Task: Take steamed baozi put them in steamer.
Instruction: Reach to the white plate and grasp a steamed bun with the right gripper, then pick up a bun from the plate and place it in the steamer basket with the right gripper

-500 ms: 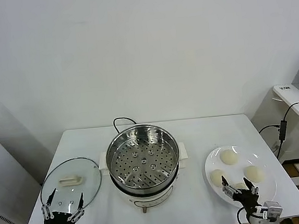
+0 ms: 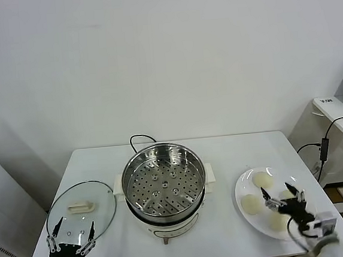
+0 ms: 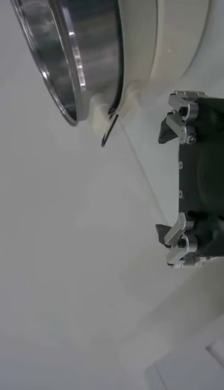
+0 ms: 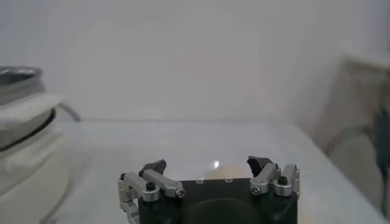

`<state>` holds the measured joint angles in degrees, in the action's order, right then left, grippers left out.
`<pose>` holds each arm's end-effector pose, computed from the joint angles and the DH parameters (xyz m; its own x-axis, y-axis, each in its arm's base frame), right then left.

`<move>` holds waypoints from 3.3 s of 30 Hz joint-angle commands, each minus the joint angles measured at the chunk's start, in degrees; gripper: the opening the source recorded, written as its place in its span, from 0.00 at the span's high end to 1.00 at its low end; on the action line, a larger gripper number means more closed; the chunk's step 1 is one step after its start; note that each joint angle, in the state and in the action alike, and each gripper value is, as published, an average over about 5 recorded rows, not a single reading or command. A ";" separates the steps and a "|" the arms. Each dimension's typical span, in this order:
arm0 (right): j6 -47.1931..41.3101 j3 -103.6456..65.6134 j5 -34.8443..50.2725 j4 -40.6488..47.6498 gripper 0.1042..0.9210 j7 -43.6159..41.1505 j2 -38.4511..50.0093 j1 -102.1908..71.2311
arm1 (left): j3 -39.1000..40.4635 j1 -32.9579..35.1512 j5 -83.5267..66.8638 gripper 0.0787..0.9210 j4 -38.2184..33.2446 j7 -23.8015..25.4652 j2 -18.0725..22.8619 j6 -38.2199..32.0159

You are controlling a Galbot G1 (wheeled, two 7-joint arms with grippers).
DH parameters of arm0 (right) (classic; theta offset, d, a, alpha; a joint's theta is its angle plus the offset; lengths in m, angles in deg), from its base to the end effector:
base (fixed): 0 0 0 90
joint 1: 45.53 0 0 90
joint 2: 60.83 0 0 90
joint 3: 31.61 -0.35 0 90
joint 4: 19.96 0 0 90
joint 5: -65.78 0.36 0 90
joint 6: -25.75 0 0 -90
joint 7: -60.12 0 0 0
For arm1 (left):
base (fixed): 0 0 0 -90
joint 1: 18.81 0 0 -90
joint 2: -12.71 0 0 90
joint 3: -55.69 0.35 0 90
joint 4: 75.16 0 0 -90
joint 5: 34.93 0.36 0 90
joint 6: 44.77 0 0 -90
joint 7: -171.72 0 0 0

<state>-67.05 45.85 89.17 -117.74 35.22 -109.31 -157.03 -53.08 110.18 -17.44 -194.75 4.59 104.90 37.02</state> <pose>0.2601 -0.2577 -0.2897 -0.9000 -0.3165 0.2998 -0.3913 0.8897 -0.2352 0.1197 0.0941 -0.3233 -0.9922 -0.0391 0.1180 0.0175 0.8959 0.4440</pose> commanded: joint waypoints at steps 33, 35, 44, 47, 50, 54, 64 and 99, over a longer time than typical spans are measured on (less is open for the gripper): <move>5.35 49.41 -44.78 36.78 0.12 -43.14 3.05 60.07 | -2.08 -0.86 -1.53 0.12 0.41 -0.20 2.37 0.62; 5.52 49.41 -45.74 37.52 0.12 -42.59 2.26 59.91 | -2.42 -0.61 -1.79 0.12 0.47 -0.20 2.33 0.61; 6.03 49.39 -49.95 39.60 0.12 -41.11 1.53 60.29 | -3.13 -0.17 -2.42 0.12 0.78 -0.21 2.26 0.38; 6.06 49.39 -50.03 39.83 0.13 -41.01 1.54 60.00 | -3.08 -0.31 -2.42 0.12 0.84 -0.21 2.29 0.39; 6.23 49.28 -49.94 40.04 0.17 -40.76 1.46 59.73 | -2.90 -0.44 -2.27 0.12 0.81 -0.20 2.33 0.41; 6.34 49.41 -49.12 39.33 0.29 -40.67 1.73 59.80 | -2.77 -0.48 -2.19 0.12 0.73 -0.19 2.29 0.42; 3.93 63.78 -38.66 30.40 0.63 -42.61 9.97 70.51 | -2.94 -0.47 -2.34 0.12 0.43 -0.22 2.08 0.39; 35.63 95.91 -39.75 31.61 0.56 -46.63 -27.58 101.98 | -7.20 2.75 -7.28 0.12 -2.00 -0.22 -0.21 -0.17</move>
<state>-38.25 140.64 55.70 -86.82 -11.11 -129.97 -52.30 -59.56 112.51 -23.96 -196.57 4.36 104.91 36.82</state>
